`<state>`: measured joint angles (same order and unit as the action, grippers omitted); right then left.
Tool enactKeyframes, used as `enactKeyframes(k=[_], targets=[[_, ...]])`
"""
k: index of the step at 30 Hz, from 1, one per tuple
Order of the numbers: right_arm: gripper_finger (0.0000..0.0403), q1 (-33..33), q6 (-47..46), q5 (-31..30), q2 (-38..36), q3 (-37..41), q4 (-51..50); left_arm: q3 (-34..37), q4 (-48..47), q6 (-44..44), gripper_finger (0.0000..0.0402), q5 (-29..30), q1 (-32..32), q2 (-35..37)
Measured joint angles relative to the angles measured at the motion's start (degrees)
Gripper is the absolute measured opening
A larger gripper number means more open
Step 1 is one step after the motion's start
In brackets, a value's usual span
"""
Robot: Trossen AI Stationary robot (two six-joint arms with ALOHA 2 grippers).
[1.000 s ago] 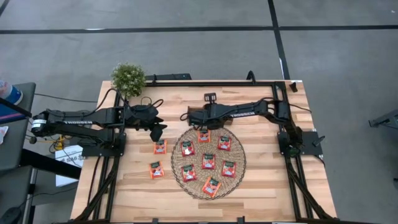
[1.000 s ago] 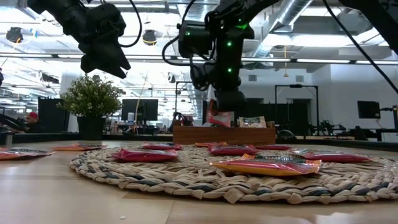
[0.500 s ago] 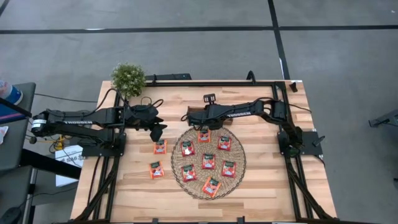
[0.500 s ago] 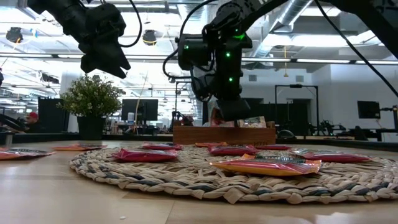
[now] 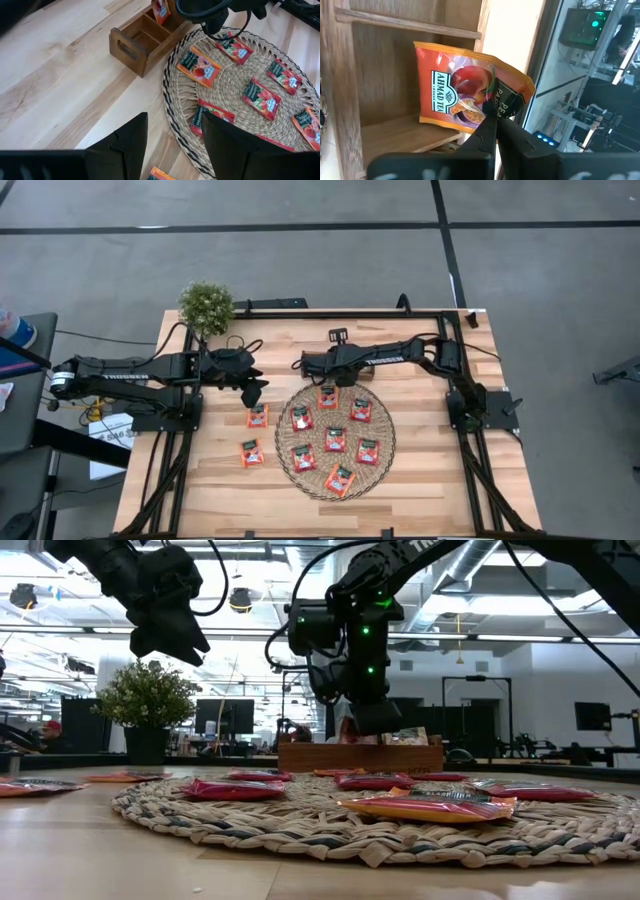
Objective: Pick & Place Tea
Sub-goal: Put the pink tea bag into the middle section of the wooden organizer
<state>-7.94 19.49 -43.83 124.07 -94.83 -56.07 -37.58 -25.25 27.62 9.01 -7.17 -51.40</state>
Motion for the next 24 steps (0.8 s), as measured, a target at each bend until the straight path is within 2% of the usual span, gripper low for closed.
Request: enactKeyframes(k=[14, 24], targets=[[0.0087, -0.1, -0.8, 0.1, 0.0, 0.0, 0.0, 0.0, 0.0, 0.0, 0.0177, 0.0, 0.0, 0.0], [0.0098, 1.3, 1.6, 0.1, -0.1, -4.8, -3.4, 0.0, 0.0, 0.1, 0.0177, 0.0, 0.0, 0.0]])
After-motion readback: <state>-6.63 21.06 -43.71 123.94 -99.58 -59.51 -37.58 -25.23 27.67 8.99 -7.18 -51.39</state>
